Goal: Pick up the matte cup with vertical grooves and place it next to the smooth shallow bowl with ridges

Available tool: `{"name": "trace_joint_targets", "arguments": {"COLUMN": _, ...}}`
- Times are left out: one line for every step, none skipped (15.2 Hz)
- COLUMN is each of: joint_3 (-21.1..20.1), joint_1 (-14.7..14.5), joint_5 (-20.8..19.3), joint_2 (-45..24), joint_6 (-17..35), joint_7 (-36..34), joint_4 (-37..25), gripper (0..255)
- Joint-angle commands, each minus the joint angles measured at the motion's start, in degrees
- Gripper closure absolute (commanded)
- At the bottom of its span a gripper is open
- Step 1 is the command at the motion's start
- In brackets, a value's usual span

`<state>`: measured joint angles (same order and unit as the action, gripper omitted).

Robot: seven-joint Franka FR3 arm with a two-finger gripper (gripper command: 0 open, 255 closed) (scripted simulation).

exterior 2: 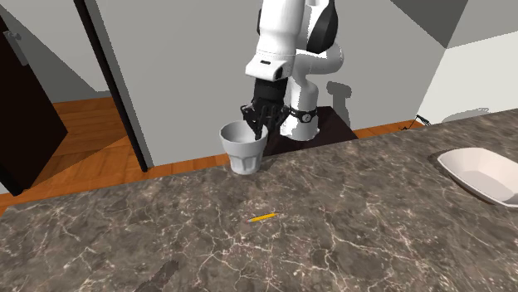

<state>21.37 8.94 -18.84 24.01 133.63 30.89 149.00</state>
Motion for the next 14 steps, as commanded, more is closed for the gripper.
{"name": "trace_joint_targets", "arguments": {"joint_3": -0.3, "joint_1": 0.0, "joint_5": 0.1, "joint_2": 1.1, "joint_6": -1.9, "joint_7": 0.1, "joint_4": -0.8, "gripper": 255}}
{"name": "trace_joint_targets", "arguments": {"joint_3": -0.5, "joint_1": 0.0, "joint_5": 0.3, "joint_2": 1.6, "joint_6": -2.8, "joint_7": 0.2, "joint_4": -1.2, "gripper": 255}}
{"name": "trace_joint_targets", "arguments": {"joint_3": -0.6, "joint_1": -0.1, "joint_5": 0.4, "joint_2": 2.0, "joint_6": -3.7, "joint_7": 0.3, "joint_4": -1.7, "gripper": 255}}
{"name": "trace_joint_targets", "arguments": {"joint_3": -0.7, "joint_1": -0.1, "joint_5": 0.5, "joint_2": 2.4, "joint_6": -4.6, "joint_7": 0.4, "joint_4": -2.2, "gripper": 255}}
{"name": "trace_joint_targets", "arguments": {"joint_3": -0.9, "joint_1": -0.1, "joint_5": 0.6, "joint_2": 2.8, "joint_6": -5.5, "joint_7": 0.5, "joint_4": -2.7, "gripper": 255}}
{"name": "trace_joint_targets", "arguments": {"joint_3": -1.0, "joint_1": -0.1, "joint_5": 0.7, "joint_2": 3.1, "joint_6": -6.3, "joint_7": 0.5, "joint_4": -3.2, "gripper": 255}}
{"name": "trace_joint_targets", "arguments": {"joint_3": -1.2, "joint_1": -0.2, "joint_5": 0.8, "joint_2": 3.5, "joint_6": -7.2, "joint_7": 0.6, "joint_4": -3.8, "gripper": 255}}
{"name": "trace_joint_targets", "arguments": {"joint_3": -1.3, "joint_1": -0.2, "joint_5": 0.9, "joint_2": 3.8, "joint_6": -8.1, "joint_7": 0.7, "joint_4": -4.3, "gripper": 255}}
{"name": "trace_joint_targets", "arguments": {"joint_3": -1.4, "joint_1": -0.2, "joint_5": 1.0, "joint_2": 4.1, "joint_6": -8.9, "joint_7": 0.8, "joint_4": -4.9, "gripper": 255}}
{"name": "trace_joint_targets", "arguments": {"joint_3": -1.6, "joint_1": -0.3, "joint_5": 1.2, "joint_2": 4.4, "joint_6": -9.8, "joint_7": 0.9, "joint_4": -5.4, "gripper": 255}}
{"name": "trace_joint_targets", "arguments": {"joint_3": -1.7, "joint_1": -0.3, "joint_5": 1.3, "joint_2": 4.7, "joint_6": -10.6, "joint_7": 1.0, "joint_4": -6.0, "gripper": 255}}
{"name": "trace_joint_targets", "arguments": {"joint_3": -1.8, "joint_1": -0.4, "joint_5": 1.4, "joint_2": 4.9, "joint_6": -11.4, "joint_7": 1.1, "joint_4": -6.6, "gripper": 255}}
{"name": "trace_joint_targets", "arguments": {"joint_3": -2.0, "joint_1": -0.4, "joint_5": 1.5, "joint_2": 5.2, "joint_6": -12.3, "joint_7": 1.1, "joint_4": -7.2, "gripper": 255}}
{"name": "trace_joint_targets", "arguments": {"joint_3": -2.1, "joint_1": -0.4, "joint_5": 1.6, "joint_2": 5.4, "joint_6": -13.1, "joint_7": 1.2, "joint_4": -7.8, "gripper": 255}}
